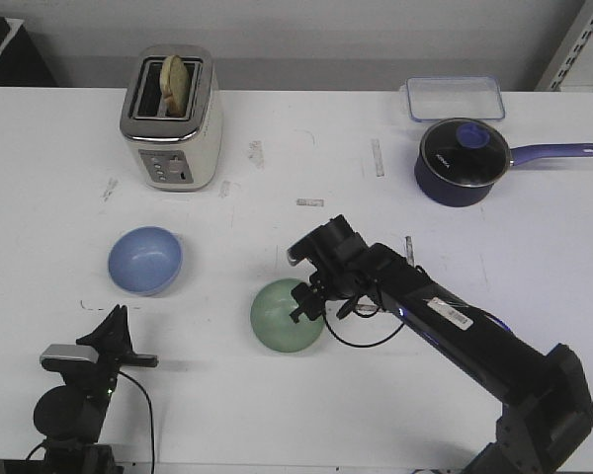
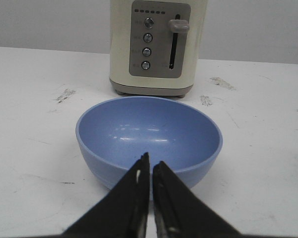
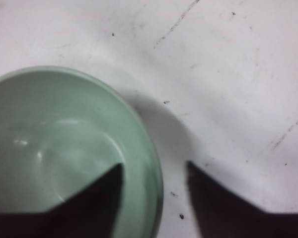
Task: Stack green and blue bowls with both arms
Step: 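Lift the green bowl with the right gripper and set it down mid-table, then open the right gripper and withdraw it toward the robot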
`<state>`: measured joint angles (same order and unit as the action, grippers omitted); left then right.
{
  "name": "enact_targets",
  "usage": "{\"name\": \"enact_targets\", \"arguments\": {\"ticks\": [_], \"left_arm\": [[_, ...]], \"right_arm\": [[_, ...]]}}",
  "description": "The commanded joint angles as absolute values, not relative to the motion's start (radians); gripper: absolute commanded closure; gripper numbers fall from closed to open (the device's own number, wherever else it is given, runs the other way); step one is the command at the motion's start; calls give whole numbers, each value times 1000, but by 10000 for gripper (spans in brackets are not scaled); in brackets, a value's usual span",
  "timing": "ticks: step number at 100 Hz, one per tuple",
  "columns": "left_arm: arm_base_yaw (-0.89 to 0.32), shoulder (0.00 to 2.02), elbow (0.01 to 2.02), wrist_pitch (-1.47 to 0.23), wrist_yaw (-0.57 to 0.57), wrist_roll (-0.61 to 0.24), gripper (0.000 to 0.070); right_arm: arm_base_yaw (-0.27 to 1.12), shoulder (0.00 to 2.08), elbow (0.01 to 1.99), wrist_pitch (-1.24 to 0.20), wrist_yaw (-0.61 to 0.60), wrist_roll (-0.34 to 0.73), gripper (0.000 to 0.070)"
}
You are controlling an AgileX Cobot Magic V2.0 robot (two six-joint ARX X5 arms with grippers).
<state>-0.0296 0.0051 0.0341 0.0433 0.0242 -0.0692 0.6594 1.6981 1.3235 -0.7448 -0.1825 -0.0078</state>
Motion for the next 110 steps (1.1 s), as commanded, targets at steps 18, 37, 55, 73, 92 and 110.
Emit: {"name": "enact_targets", "arguments": {"ticks": [18, 37, 55, 73, 92, 110], "left_arm": [[-30, 4, 13, 54, 23, -68, 698], [-30, 4, 13, 54, 23, -68, 698], [-30, 4, 13, 54, 23, -68, 698], [-30, 4, 14, 56, 23, -68, 698], [-30, 4, 14, 72, 22, -68, 698], [-30, 4, 20, 187, -4, -69, 699]], "right_arm": [[651, 1598, 1432, -741, -182, -32, 257], [603, 1462, 1472, -726, -181, -31, 533], [527, 1322, 1469, -770, -98, -31, 700], [444, 1165, 1333, -747, -25, -31, 700], [374, 929, 996, -572, -26, -22, 700], [350, 715, 694, -426, -26, 37, 700]]}}
